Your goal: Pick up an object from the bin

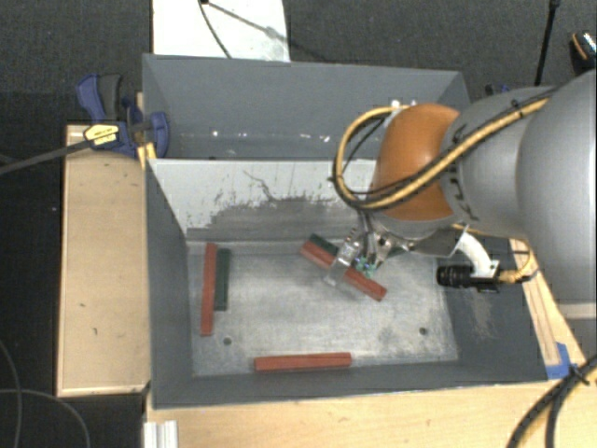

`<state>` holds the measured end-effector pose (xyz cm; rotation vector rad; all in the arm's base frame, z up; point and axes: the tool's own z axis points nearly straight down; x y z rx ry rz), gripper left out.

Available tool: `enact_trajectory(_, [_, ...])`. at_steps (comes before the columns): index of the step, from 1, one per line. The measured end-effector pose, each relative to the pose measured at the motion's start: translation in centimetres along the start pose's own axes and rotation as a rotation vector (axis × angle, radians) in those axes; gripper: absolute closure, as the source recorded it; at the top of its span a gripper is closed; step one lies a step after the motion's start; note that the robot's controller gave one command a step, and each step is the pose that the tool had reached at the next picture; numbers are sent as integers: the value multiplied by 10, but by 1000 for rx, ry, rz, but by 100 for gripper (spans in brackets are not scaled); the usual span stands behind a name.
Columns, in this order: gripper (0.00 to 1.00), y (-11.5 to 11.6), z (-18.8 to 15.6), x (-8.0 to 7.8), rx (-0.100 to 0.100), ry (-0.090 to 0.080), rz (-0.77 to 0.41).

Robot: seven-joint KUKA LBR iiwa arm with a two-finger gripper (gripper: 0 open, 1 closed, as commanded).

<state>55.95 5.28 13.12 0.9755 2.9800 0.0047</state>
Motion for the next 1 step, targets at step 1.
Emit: enact_trajectory(1, [100,1,-72,-2,0,-1,-6])
